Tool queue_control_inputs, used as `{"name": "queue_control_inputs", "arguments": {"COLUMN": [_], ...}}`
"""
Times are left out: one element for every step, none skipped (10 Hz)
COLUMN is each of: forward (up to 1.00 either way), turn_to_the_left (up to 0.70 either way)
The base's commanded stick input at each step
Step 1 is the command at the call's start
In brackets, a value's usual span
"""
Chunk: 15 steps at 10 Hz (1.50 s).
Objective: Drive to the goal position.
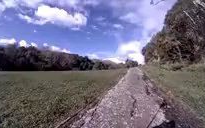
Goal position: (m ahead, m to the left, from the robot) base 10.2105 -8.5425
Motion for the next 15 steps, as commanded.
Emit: {"name": "queue_control_inputs", "arguments": {"forward": [0.00, 0.00, 0.00, 0.00, 0.00, 0.00, 0.00, 0.00, 0.00, 0.00, 0.00, 0.00, 0.00, 0.00, 0.00], "turn_to_the_left": [0.00, -0.24, -0.65, -0.70, -0.70, -0.70, -0.70, 0.00, 0.00, 0.00, 0.00, 0.00, 0.00, 0.00, 0.00]}}
